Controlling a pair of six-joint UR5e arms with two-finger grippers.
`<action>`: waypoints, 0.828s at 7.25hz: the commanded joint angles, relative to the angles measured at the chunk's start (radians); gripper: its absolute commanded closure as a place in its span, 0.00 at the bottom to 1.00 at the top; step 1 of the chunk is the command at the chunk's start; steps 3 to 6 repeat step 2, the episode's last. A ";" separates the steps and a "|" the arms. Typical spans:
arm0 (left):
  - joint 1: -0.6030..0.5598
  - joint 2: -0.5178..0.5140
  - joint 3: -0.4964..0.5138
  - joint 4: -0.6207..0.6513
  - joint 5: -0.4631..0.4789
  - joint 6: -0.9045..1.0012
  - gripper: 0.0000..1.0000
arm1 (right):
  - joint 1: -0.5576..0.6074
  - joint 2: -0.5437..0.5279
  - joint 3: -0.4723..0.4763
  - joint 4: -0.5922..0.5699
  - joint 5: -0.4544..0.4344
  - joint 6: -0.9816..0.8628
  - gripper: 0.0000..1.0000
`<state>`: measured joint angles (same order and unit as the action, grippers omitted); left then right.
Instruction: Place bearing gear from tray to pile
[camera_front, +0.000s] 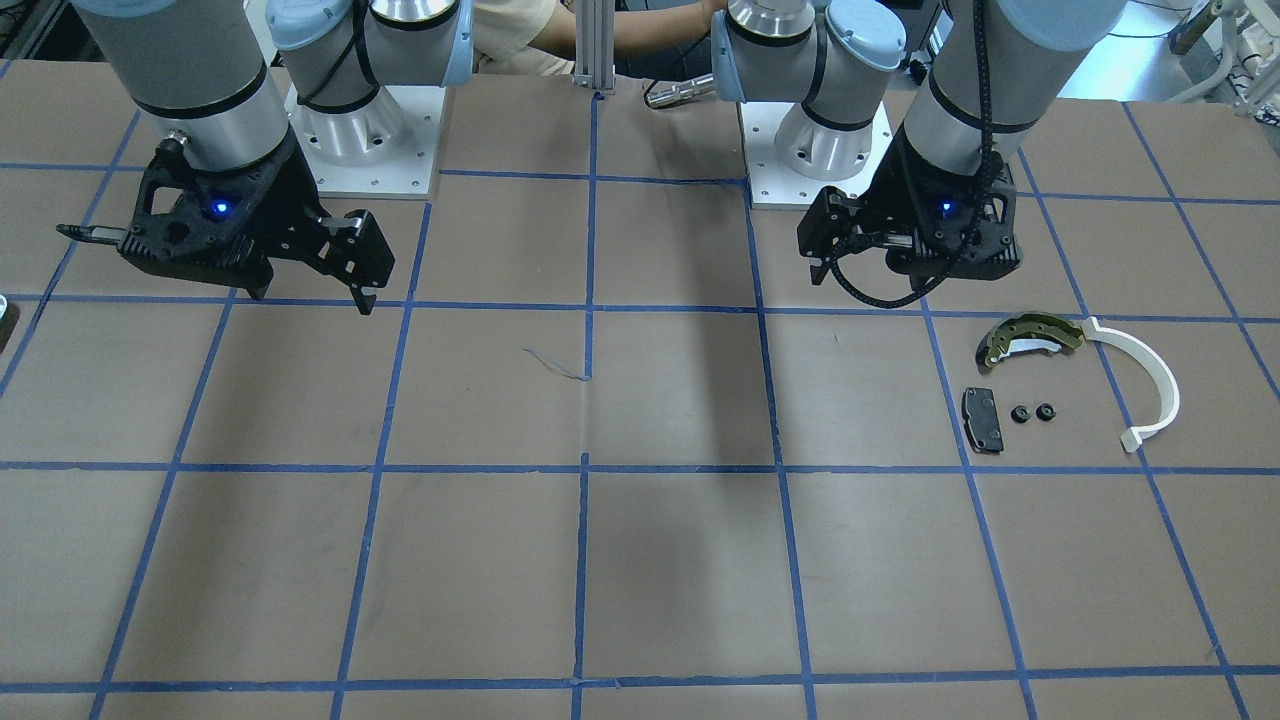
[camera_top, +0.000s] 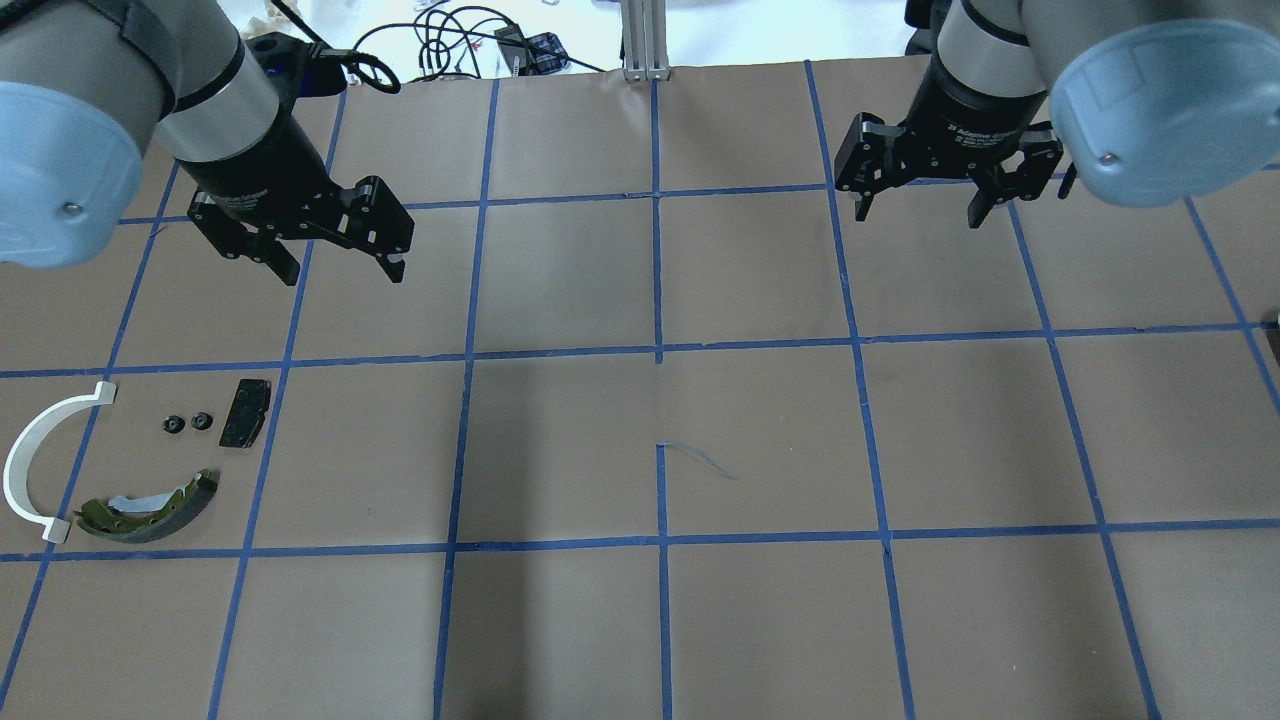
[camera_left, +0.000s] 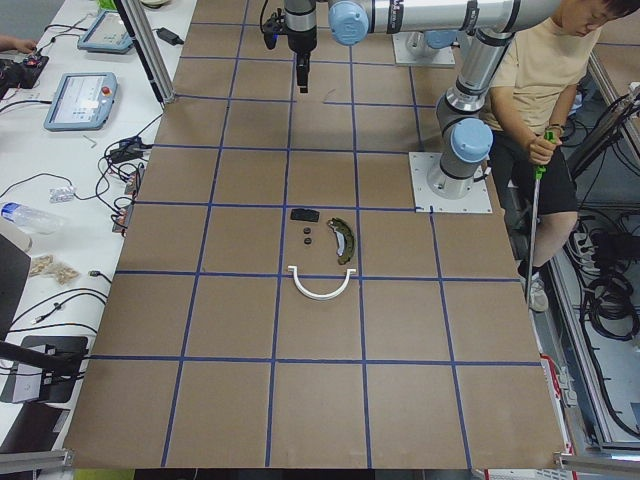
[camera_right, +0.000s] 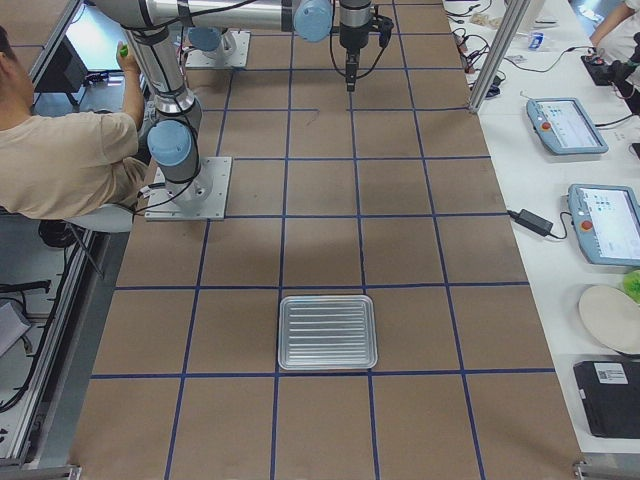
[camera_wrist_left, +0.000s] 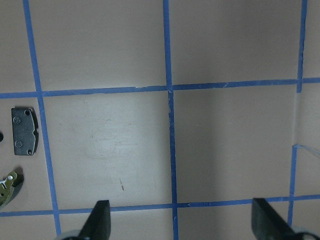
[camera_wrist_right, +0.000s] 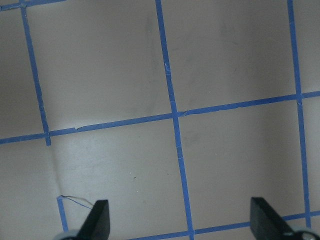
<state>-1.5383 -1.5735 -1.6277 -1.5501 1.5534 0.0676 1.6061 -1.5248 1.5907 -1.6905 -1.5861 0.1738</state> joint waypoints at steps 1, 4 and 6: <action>0.001 0.007 -0.012 0.007 -0.001 0.000 0.00 | 0.000 0.000 0.000 0.000 0.000 0.001 0.00; 0.003 0.007 -0.012 0.007 0.001 0.001 0.00 | 0.000 0.000 0.000 0.000 0.000 0.000 0.00; 0.003 0.007 -0.012 0.007 0.001 0.001 0.00 | 0.000 0.000 0.000 0.000 0.000 0.000 0.00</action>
